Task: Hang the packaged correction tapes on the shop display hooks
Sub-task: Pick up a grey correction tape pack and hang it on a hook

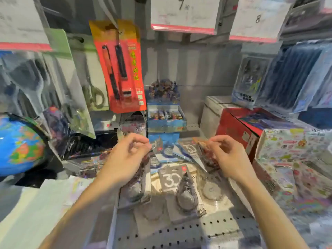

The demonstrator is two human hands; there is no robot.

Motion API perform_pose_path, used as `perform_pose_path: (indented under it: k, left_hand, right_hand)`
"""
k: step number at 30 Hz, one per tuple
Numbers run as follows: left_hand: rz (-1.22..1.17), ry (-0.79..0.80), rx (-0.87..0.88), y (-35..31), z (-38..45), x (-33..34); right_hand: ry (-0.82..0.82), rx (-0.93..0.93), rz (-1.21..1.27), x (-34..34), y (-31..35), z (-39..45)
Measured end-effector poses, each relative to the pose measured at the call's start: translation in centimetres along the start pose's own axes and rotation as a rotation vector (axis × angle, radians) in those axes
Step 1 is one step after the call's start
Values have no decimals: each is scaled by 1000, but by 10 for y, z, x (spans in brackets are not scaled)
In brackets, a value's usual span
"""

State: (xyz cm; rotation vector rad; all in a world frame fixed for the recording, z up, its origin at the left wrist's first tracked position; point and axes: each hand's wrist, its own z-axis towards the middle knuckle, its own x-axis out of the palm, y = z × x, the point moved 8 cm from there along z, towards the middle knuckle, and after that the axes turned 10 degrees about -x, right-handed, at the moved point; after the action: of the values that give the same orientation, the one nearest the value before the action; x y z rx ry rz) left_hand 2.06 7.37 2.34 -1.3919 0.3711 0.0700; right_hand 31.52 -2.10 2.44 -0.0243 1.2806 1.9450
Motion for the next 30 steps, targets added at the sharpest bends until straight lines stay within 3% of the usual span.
perform_pose_path:
  k: [8,12,17,22,27,30]
  left_hand:
    - [446,239,-30,0,34,68]
    - [591,289,-13,-7,45,109]
    - [773,213,-37,-6,66,130]
    - [622,213,-133,-1,72,132]
    - [212,148,-171,-5,71,121]
    - [-28,117,-208,-11,64,113]
  right_hand:
    - [235,169,-396,22,-47,20]
    - [229,157,-414,20,-58,20]
    - [232,144,-339,22,-64,14]
    - [238,141,-221,24,-60,8]
    - [209,135,-102,23,-49,6]
    - [170,169,106,24,-40,7]
